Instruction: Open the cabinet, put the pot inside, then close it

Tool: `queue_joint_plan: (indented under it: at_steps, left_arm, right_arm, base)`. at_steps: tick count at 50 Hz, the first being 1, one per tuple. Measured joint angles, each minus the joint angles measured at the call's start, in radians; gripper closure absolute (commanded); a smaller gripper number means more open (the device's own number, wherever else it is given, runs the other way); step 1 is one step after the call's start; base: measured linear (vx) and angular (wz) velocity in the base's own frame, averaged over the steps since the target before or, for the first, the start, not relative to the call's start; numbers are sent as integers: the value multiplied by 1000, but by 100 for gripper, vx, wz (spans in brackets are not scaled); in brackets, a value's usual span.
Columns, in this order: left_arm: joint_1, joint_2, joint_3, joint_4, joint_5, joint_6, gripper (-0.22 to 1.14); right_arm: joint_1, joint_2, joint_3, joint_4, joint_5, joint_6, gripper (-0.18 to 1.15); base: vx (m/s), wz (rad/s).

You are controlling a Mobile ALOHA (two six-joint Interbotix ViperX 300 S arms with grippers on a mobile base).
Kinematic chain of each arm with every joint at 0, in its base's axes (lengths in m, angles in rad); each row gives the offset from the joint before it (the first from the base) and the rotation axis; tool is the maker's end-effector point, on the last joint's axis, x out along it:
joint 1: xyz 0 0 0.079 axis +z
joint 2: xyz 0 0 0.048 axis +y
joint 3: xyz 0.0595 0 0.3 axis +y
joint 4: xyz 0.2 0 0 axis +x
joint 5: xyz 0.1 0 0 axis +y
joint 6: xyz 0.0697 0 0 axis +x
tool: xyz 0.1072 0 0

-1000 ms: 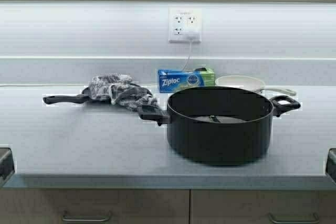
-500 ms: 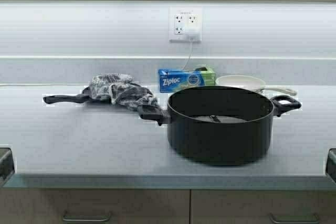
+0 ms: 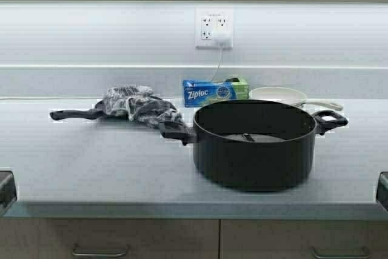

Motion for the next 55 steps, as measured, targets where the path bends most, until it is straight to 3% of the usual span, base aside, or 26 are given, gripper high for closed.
queue_joint_plan:
  at_steps: [5,10,13,17,20,23,28,38,55]
  left_arm:
    - [5,14,-17,-2,-5,-3,-7]
    - [2,21,-31,-3,-6,-5,13]
    - [6,25,-37,-11,-6,-5,41]
    - [9,34,-54,-31,-5,-5,84]
    - [0,40,-75,-51,9,0,105]
    - [2,40,-78,-55,26,8,100]
    - [3,38,-78,-57,41,17,83]
    - [3,0,-40,-55,49,26,89]
    - [-20,-230,190,-28,167,28,89]
  right_arm:
    - [-2,6,-8,2,0,-2,-3]
    - [-3,8,-15,2,0,-2,11]
    - [-6,12,-25,2,-5,-3,33]
    - [-9,25,-38,3,-2,-3,77]
    - [-6,32,-51,3,8,-6,104]
    - [-6,34,-57,2,18,-9,105]
    - [-8,35,-60,2,23,-8,85]
    - [-9,9,-32,0,38,-5,91]
    - [-3,-236,210,-2,176,-9,90]
  base:
    - [0,0]
    - [0,0]
    - [0,0]
    - [0,0]
    - [-2,-1]
    - [-2,-1]
    - [-2,1]
    - [-2,0]
    - [1,1]
